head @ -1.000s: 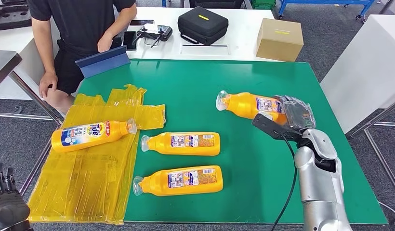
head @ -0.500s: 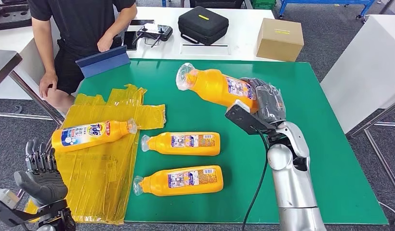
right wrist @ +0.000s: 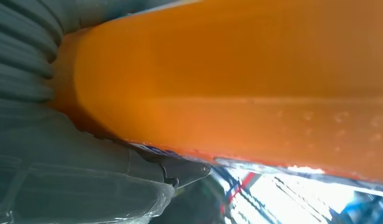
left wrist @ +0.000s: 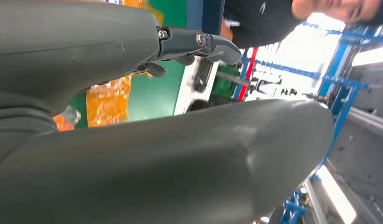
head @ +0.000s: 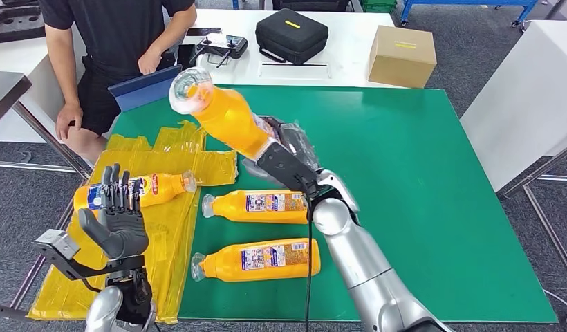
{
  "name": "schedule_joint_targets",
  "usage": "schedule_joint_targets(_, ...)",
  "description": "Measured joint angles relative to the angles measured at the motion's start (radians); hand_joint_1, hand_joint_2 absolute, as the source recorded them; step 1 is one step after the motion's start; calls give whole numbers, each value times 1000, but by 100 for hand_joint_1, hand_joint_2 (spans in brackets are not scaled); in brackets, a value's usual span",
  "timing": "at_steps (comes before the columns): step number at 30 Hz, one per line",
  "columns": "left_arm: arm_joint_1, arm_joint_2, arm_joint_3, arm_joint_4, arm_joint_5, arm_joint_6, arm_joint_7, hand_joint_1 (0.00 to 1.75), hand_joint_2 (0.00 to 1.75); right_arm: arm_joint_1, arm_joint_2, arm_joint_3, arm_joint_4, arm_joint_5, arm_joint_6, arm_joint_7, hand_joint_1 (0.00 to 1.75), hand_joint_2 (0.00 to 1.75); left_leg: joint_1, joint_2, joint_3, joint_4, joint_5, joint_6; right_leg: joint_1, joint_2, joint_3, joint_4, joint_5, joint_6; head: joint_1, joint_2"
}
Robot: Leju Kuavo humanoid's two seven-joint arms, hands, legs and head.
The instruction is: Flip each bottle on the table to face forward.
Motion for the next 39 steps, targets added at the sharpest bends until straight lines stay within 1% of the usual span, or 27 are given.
schedule_joint_targets(3, -12, 0, -21, 6, 1, 2, 5, 0, 175, -11, 12, 24, 44, -18, -1, 7, 171, 175, 0, 0, -1, 0, 0, 0, 0, 0, -1, 0, 0, 0, 0, 0)
schedule_joint_targets(10, -35, -6, -64, 19, -6, 16, 32, 0, 175, -25, 44, 60, 116, -41, 0, 44, 171, 175, 0, 0, -1, 0, 0, 0, 0, 0, -2, 0, 0, 0, 0, 0)
schedule_joint_targets(22, -57, -23, -96, 23, -15, 28, 65, 0, 175, -36, 85, 100, 201, -60, 0, 76, 174, 175, 0, 0, -1, 0, 0, 0, 0, 0, -2, 0, 0, 0, 0, 0)
schedule_joint_targets(30, -89, -46, -115, 23, -10, 24, 101, 0, 175, -56, 97, 144, 250, -82, -16, 123, 173, 175, 0, 0, -2, 0, 0, 0, 0, 0, -2, 0, 0, 0, 0, 0)
schedule_joint_targets(39, -103, -55, -130, 23, 1, 23, 116, 0, 175, -65, 97, 199, 286, -97, -20, 139, 175, 175, 0, 0, -2, 0, 0, 0, 0, 0, -2, 0, 0, 0, 0, 0)
